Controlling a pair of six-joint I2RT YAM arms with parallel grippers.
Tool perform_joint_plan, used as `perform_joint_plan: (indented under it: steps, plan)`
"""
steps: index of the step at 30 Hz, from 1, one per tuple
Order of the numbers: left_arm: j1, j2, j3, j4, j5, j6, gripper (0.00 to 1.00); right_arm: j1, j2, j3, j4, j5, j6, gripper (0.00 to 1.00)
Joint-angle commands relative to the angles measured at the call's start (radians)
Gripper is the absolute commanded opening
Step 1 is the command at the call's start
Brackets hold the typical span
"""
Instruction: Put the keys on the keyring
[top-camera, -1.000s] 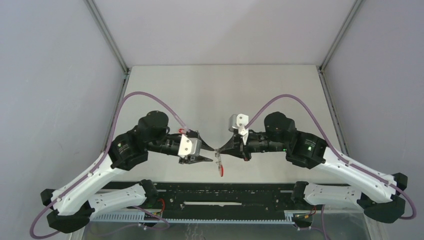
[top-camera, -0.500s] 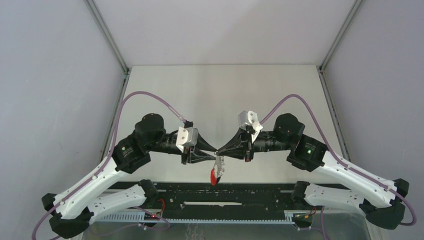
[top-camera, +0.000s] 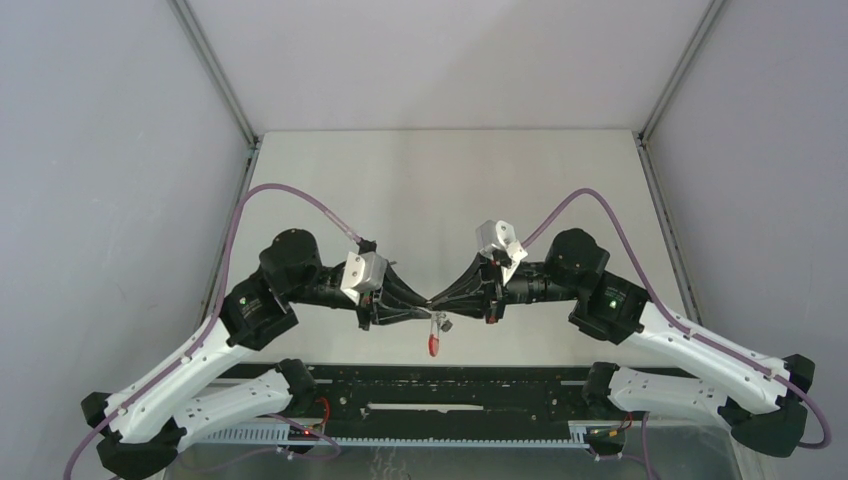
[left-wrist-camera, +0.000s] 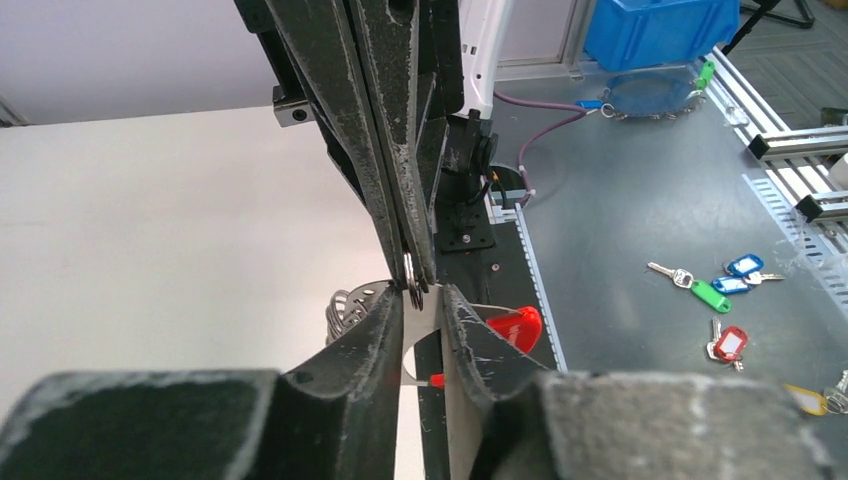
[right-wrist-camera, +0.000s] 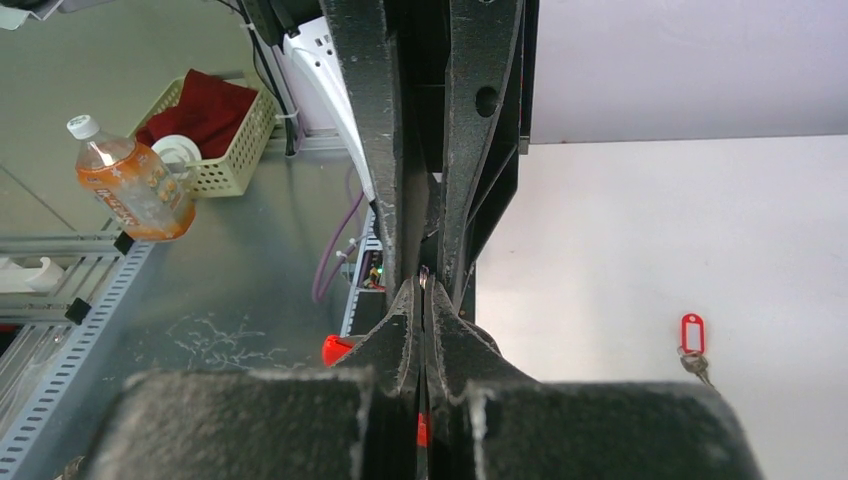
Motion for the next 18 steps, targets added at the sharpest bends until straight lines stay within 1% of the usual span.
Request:
perform_joint_plan:
  steps: [1, 5, 7, 9, 14, 18]
  plan:
    - [0.004, -0.007, -0.014, 0.019, 0.027, -0.002, 0.19, 0.014, -0.001, 0.006, 0.061, 0.031, 0.002, 0.0]
    - [0.004, -0.005, -0.015, 0.018, -0.036, 0.001, 0.02, 0.027, 0.006, 0.006, 0.059, 0.038, -0.002, 0.0]
    - [0.004, -0.004, -0.013, 0.018, -0.068, 0.001, 0.0, 0.031, 0.008, 0.006, 0.06, 0.038, -0.003, 0.0]
    - [0.005, -0.007, -0.013, 0.017, -0.07, 0.008, 0.0, 0.032, 0.005, 0.006, 0.057, 0.045, -0.001, 0.01]
    - [0.012, -0.02, -0.02, -0.006, -0.057, 0.039, 0.0, 0.016, -0.02, 0.006, 0.03, 0.088, 0.01, 0.39]
    - [0.052, -0.024, -0.034, -0.021, -0.023, 0.045, 0.0, -0.032, -0.054, 0.006, 0.017, 0.135, 0.017, 0.62]
